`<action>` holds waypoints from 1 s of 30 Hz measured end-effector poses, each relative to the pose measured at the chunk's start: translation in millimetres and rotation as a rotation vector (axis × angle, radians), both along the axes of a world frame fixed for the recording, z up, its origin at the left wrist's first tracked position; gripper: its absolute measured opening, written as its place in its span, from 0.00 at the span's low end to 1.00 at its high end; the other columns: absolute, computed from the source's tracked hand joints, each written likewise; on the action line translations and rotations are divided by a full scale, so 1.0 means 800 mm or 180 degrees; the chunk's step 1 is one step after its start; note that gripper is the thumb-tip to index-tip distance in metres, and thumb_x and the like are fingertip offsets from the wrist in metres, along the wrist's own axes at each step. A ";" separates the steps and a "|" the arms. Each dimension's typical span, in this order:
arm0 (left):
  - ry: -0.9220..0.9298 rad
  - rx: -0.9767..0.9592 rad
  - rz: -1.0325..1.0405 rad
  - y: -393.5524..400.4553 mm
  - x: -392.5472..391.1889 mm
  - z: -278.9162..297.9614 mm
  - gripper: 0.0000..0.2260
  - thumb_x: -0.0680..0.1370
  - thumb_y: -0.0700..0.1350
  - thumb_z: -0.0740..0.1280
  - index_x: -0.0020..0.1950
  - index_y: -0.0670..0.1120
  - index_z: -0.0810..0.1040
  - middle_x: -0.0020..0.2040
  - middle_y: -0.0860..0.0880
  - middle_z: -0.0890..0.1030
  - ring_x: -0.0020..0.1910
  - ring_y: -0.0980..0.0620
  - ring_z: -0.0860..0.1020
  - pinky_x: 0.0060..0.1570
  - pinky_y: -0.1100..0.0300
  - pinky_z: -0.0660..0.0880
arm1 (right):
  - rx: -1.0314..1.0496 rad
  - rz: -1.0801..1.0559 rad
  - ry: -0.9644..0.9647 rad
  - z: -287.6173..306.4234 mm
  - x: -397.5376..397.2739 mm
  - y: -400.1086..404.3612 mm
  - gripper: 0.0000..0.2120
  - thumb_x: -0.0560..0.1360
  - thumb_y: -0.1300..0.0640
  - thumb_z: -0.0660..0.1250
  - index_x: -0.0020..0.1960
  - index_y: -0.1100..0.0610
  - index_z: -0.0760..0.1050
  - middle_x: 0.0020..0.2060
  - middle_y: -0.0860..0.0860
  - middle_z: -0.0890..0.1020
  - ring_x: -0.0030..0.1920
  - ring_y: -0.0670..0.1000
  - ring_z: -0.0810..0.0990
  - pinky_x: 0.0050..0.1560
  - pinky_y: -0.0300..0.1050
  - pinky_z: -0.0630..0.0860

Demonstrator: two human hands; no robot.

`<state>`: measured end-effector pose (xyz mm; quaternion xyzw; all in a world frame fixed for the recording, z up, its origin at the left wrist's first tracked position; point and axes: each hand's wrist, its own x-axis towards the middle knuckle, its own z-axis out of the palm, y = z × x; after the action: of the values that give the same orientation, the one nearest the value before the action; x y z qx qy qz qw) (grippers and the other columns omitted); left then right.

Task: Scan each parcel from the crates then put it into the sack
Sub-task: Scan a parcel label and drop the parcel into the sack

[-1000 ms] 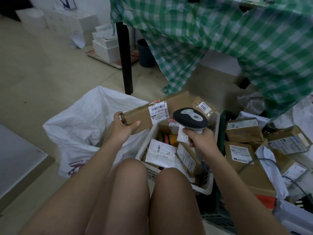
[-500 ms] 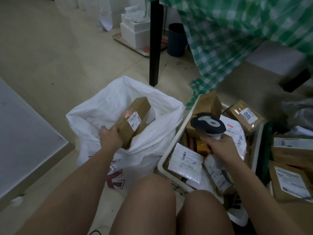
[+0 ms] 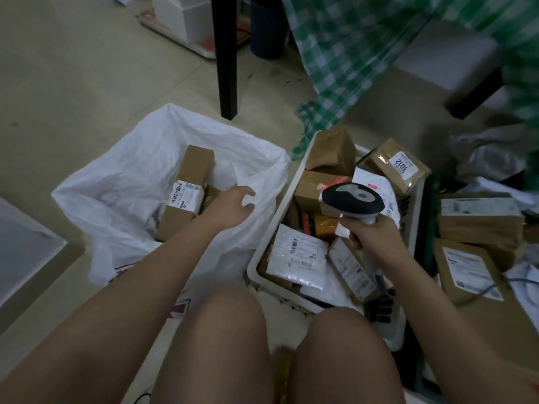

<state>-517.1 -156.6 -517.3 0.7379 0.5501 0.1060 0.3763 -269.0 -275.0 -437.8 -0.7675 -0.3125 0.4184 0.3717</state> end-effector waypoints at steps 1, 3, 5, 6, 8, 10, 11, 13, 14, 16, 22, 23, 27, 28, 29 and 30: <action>0.0043 -0.0033 -0.0184 -0.003 0.020 0.010 0.16 0.80 0.43 0.63 0.67 0.42 0.73 0.69 0.46 0.73 0.67 0.47 0.70 0.63 0.61 0.64 | 0.0002 -0.0049 0.0035 0.003 0.004 -0.005 0.11 0.72 0.61 0.71 0.34 0.59 0.72 0.26 0.55 0.73 0.25 0.49 0.70 0.29 0.42 0.70; 0.0191 -0.0035 -0.0520 -0.012 0.061 0.017 0.15 0.80 0.44 0.64 0.66 0.42 0.74 0.65 0.46 0.75 0.65 0.46 0.73 0.61 0.60 0.67 | 0.0007 -0.0134 0.0042 0.009 0.011 -0.014 0.10 0.72 0.61 0.71 0.36 0.60 0.73 0.26 0.55 0.73 0.25 0.48 0.71 0.29 0.40 0.71; 0.0463 -0.0127 -0.0940 -0.026 0.100 0.011 0.14 0.79 0.45 0.64 0.63 0.42 0.76 0.60 0.45 0.77 0.61 0.45 0.75 0.56 0.58 0.70 | 0.0024 -0.0186 0.0026 0.014 0.019 -0.023 0.09 0.72 0.60 0.72 0.36 0.59 0.74 0.26 0.53 0.75 0.27 0.49 0.72 0.32 0.43 0.72; 0.0604 -0.0170 -0.1189 -0.035 0.117 0.004 0.14 0.79 0.45 0.64 0.63 0.41 0.75 0.60 0.45 0.77 0.60 0.45 0.75 0.54 0.58 0.71 | 0.0038 -0.0203 0.0049 0.016 0.022 -0.027 0.08 0.72 0.60 0.72 0.36 0.59 0.75 0.26 0.53 0.75 0.27 0.49 0.72 0.33 0.44 0.72; 0.0914 -0.0240 -0.1514 -0.053 0.144 -0.019 0.19 0.79 0.45 0.65 0.69 0.42 0.70 0.67 0.44 0.73 0.64 0.45 0.73 0.61 0.55 0.70 | 0.0041 -0.0209 0.0108 0.020 0.028 -0.038 0.07 0.72 0.60 0.72 0.38 0.59 0.76 0.27 0.54 0.75 0.28 0.49 0.72 0.33 0.45 0.72; 0.1387 0.0045 -0.1750 -0.069 0.161 -0.045 0.28 0.79 0.46 0.65 0.76 0.42 0.59 0.76 0.43 0.62 0.73 0.44 0.64 0.71 0.51 0.62 | 0.0041 -0.0245 0.0182 0.024 0.032 -0.048 0.06 0.72 0.60 0.72 0.39 0.60 0.76 0.28 0.54 0.75 0.28 0.49 0.72 0.33 0.44 0.72; 0.1666 0.0208 -0.1857 -0.074 0.166 -0.056 0.33 0.79 0.47 0.66 0.78 0.42 0.52 0.78 0.43 0.56 0.75 0.44 0.59 0.74 0.50 0.58 | 0.0057 -0.0274 0.0222 0.026 0.034 -0.053 0.06 0.72 0.60 0.72 0.39 0.60 0.76 0.28 0.54 0.75 0.28 0.49 0.72 0.33 0.44 0.72; 0.2120 0.0389 -0.1933 -0.081 0.170 -0.073 0.42 0.77 0.51 0.68 0.79 0.41 0.42 0.79 0.42 0.52 0.77 0.44 0.54 0.75 0.49 0.52 | 0.0097 -0.0287 0.0264 0.028 0.038 -0.059 0.06 0.72 0.60 0.71 0.40 0.60 0.76 0.29 0.55 0.74 0.28 0.48 0.72 0.32 0.43 0.71; 0.2294 0.0459 -0.1915 -0.083 0.170 -0.077 0.45 0.76 0.53 0.68 0.78 0.41 0.40 0.78 0.42 0.53 0.77 0.43 0.54 0.75 0.47 0.51 | 0.0117 -0.0264 0.0276 0.029 0.039 -0.061 0.06 0.72 0.60 0.71 0.41 0.61 0.75 0.30 0.56 0.74 0.27 0.48 0.71 0.31 0.42 0.71; 0.2479 0.0595 -0.1854 -0.087 0.170 -0.077 0.44 0.74 0.55 0.71 0.78 0.41 0.46 0.76 0.41 0.59 0.75 0.42 0.59 0.74 0.46 0.52 | 0.0151 -0.0221 0.0303 0.027 0.039 -0.063 0.06 0.73 0.61 0.71 0.42 0.62 0.75 0.29 0.56 0.73 0.27 0.48 0.70 0.30 0.41 0.70; 0.2144 0.0873 -0.1322 -0.089 0.171 -0.071 0.26 0.76 0.49 0.70 0.69 0.43 0.64 0.66 0.43 0.71 0.66 0.44 0.71 0.65 0.52 0.67 | 0.0141 -0.0205 0.0271 0.020 0.038 -0.060 0.09 0.72 0.61 0.71 0.36 0.60 0.73 0.26 0.53 0.73 0.25 0.46 0.70 0.29 0.39 0.70; 0.1935 0.0761 -0.1206 -0.087 0.167 -0.066 0.23 0.76 0.47 0.69 0.68 0.43 0.65 0.65 0.43 0.73 0.64 0.43 0.73 0.62 0.52 0.69 | 0.0150 -0.0204 0.0251 0.019 0.037 -0.061 0.10 0.72 0.61 0.71 0.35 0.59 0.73 0.25 0.52 0.73 0.25 0.46 0.70 0.29 0.38 0.70; 0.0695 0.0300 -0.0382 -0.083 0.144 -0.022 0.19 0.77 0.44 0.67 0.67 0.43 0.67 0.58 0.43 0.78 0.56 0.42 0.77 0.55 0.51 0.74 | 0.0259 -0.0289 0.0107 0.014 0.026 -0.066 0.10 0.72 0.59 0.72 0.34 0.56 0.73 0.24 0.48 0.75 0.26 0.45 0.72 0.30 0.37 0.71; 0.0299 0.0120 -0.0152 -0.086 0.137 -0.006 0.20 0.78 0.43 0.67 0.68 0.43 0.67 0.57 0.44 0.77 0.55 0.43 0.77 0.53 0.52 0.73 | 0.0327 -0.0318 0.0076 0.016 0.022 -0.068 0.10 0.71 0.59 0.72 0.34 0.56 0.74 0.24 0.48 0.75 0.26 0.45 0.72 0.31 0.39 0.71; -0.0093 -0.0043 0.0047 -0.091 0.131 0.009 0.19 0.78 0.43 0.66 0.68 0.43 0.67 0.56 0.45 0.77 0.53 0.46 0.76 0.51 0.55 0.73 | 0.0407 -0.0324 0.0054 0.018 0.018 -0.070 0.10 0.71 0.59 0.72 0.34 0.56 0.73 0.25 0.48 0.75 0.27 0.46 0.72 0.32 0.40 0.71; -0.0428 -0.0171 0.0207 -0.096 0.125 0.025 0.17 0.79 0.42 0.65 0.67 0.42 0.68 0.55 0.46 0.76 0.51 0.49 0.75 0.47 0.58 0.72 | 0.0482 -0.0329 0.0037 0.022 0.014 -0.073 0.10 0.71 0.59 0.72 0.34 0.57 0.74 0.25 0.49 0.76 0.28 0.47 0.73 0.33 0.41 0.71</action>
<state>-417.4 -233.4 -497.3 0.7005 0.5499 0.1526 0.4285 -257.9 -333.6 -420.5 -0.7499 -0.3010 0.3783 0.4516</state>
